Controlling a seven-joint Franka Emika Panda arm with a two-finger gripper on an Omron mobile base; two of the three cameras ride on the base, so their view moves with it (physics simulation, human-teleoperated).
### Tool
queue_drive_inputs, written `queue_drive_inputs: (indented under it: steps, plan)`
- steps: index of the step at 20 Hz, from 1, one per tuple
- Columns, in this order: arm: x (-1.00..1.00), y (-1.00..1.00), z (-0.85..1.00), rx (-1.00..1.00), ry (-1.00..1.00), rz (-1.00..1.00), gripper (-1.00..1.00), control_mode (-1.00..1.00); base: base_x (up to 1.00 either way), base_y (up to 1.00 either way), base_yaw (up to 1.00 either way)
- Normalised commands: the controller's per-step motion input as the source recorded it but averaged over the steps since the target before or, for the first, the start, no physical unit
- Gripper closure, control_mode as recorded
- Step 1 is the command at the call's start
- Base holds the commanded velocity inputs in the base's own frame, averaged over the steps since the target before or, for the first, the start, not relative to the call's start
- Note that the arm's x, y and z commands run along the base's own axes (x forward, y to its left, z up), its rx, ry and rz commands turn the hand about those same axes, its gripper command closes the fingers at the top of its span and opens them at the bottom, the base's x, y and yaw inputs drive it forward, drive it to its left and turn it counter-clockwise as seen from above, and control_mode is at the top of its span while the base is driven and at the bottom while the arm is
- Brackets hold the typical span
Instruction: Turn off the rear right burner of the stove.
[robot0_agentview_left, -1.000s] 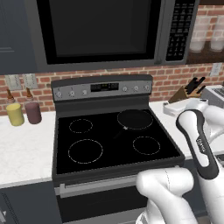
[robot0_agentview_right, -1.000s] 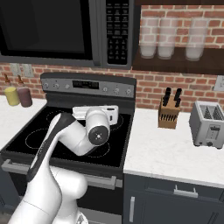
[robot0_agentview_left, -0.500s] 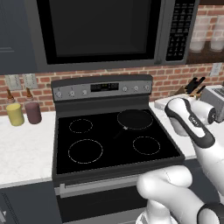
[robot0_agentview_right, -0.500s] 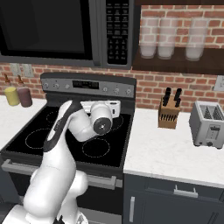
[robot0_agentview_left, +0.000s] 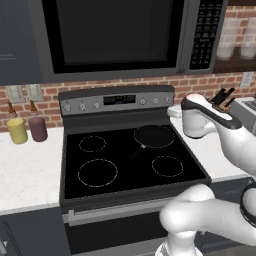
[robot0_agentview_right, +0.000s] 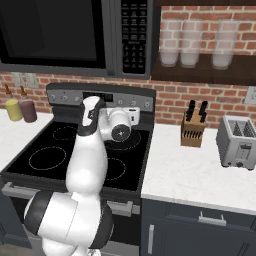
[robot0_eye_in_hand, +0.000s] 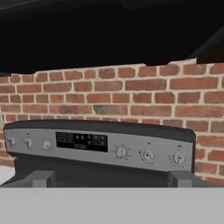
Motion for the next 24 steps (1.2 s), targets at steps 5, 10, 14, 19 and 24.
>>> queue_drive_inputs:
  steps: [5,10,14,19,24]
  plan:
    - [0.40,0.01,-0.19,0.00,-0.03,0.00,-1.00,-1.00,0.00,0.00,0.00]
    - [0.00,0.00,-0.02,-0.02,0.00,0.00,-1.00,-1.00,0.00,0.00,0.00]
    - [0.02,0.00,-0.24,-0.12,-0.04,0.00,-1.00,-1.00,0.00,0.00,0.00]
    - [0.14,0.00,-0.20,-0.06,-0.14,0.00,-1.00,-1.00,0.00,0.00,0.00]
    - [0.22,0.00,-0.07,0.00,-0.04,0.00,-1.00,-1.00,0.00,0.00,0.00]
